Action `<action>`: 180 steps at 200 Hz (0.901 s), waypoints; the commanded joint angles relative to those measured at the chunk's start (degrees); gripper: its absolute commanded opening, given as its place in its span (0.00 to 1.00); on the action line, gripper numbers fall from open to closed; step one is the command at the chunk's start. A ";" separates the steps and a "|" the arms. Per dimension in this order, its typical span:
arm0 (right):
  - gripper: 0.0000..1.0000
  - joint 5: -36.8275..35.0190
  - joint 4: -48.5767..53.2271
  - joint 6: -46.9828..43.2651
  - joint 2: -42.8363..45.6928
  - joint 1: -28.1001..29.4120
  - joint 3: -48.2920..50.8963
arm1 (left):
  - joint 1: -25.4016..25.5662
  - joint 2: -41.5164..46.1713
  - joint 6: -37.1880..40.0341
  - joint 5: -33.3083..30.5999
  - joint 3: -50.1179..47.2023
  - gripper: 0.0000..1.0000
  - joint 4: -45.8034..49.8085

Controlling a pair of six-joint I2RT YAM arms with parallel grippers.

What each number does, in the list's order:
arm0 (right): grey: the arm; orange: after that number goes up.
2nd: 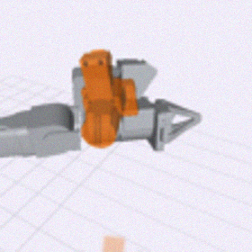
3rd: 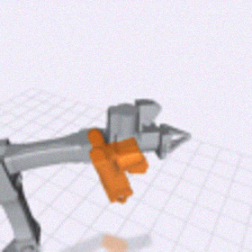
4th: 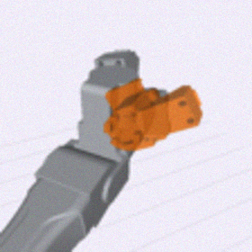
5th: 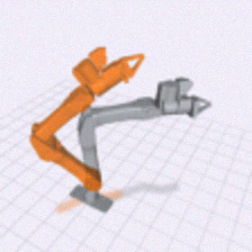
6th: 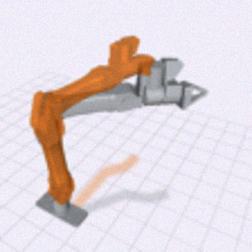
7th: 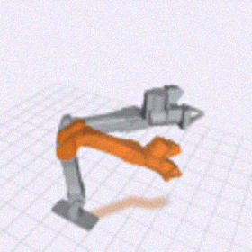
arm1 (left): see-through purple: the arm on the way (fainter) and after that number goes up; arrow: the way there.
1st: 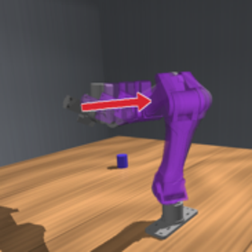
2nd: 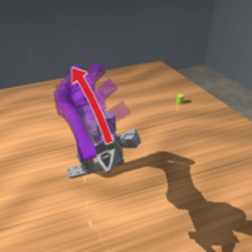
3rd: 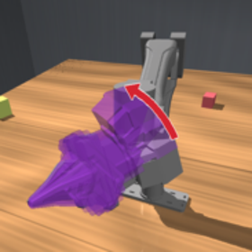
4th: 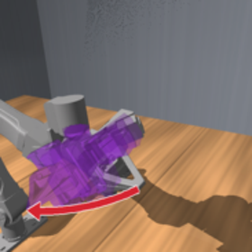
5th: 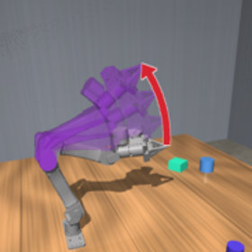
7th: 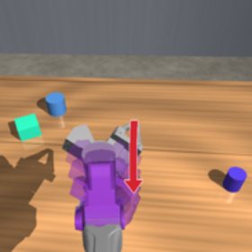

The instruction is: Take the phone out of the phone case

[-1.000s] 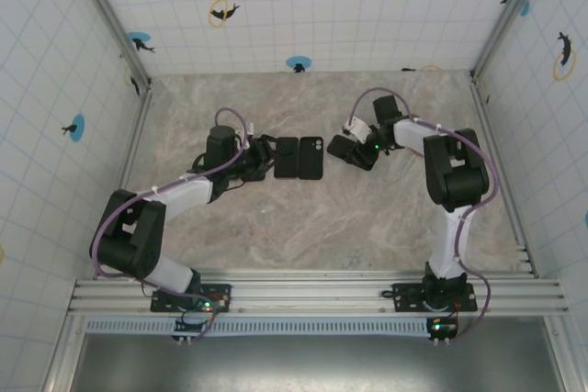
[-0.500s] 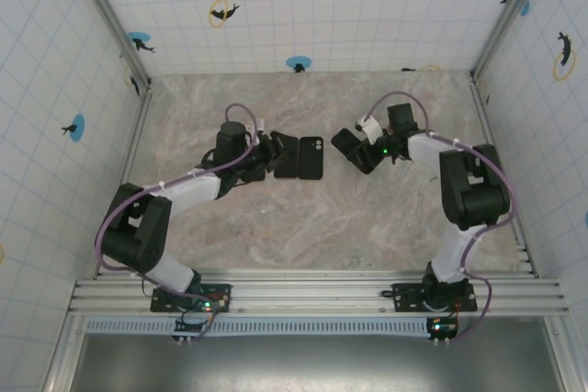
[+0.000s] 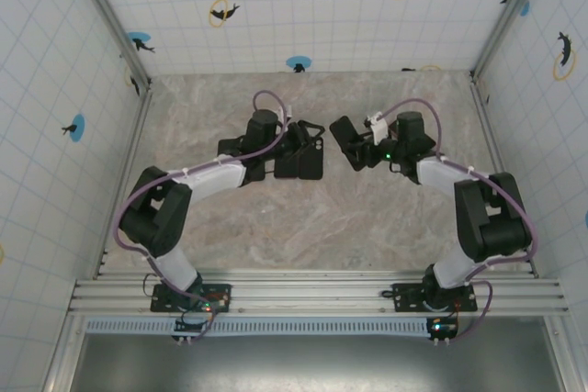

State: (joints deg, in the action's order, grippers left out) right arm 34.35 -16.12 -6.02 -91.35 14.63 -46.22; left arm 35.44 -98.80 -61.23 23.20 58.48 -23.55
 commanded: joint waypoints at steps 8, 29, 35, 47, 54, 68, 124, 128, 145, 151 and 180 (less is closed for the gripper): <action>0.56 1.24 -6.24 2.75 3.70 1.84 1.32 | 1.70 -1.80 3.08 -3.20 4.08 0.55 2.95; 0.56 1.51 -6.17 3.41 4.29 2.77 1.71 | 2.46 -2.56 4.44 -4.14 5.40 0.51 4.97; 0.56 1.68 -6.40 3.71 4.58 2.93 1.88 | 2.57 -2.77 4.59 -4.40 5.61 0.50 5.38; 0.56 2.04 -7.10 4.39 4.89 3.47 2.30 | 2.85 -3.19 4.93 -4.81 6.09 0.48 5.45; 0.56 2.04 -7.25 4.60 5.12 3.69 2.44 | 3.13 -3.45 5.16 -4.92 6.44 0.46 5.49; 0.56 1.82 -7.26 4.80 5.36 4.21 2.53 | 3.54 -3.76 5.50 -4.99 7.20 0.39 5.82; 0.56 2.58 -7.25 6.06 6.44 5.07 2.96 | 4.46 -4.04 6.48 -4.98 8.69 0.17 7.24; 0.56 2.68 -7.41 6.11 6.53 5.06 3.03 | 4.47 -4.03 6.50 -4.95 8.67 0.16 7.25; 0.57 2.66 -7.32 6.24 6.71 5.17 3.15 | 4.68 -3.53 6.54 -5.14 8.69 0.10 7.35; 0.57 2.63 -7.27 6.11 6.71 5.17 3.14 | 4.64 -3.29 6.61 -5.27 8.69 0.09 7.41; 0.72 2.88 -7.82 6.39 6.93 5.13 3.62 | 4.68 -2.37 6.92 -5.38 8.76 0.04 7.97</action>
State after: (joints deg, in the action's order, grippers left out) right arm 34.74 -19.03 -0.16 -87.13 19.40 -43.44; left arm 39.62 -102.10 -55.44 18.15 65.54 -16.21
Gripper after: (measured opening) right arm 0.762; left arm 0.130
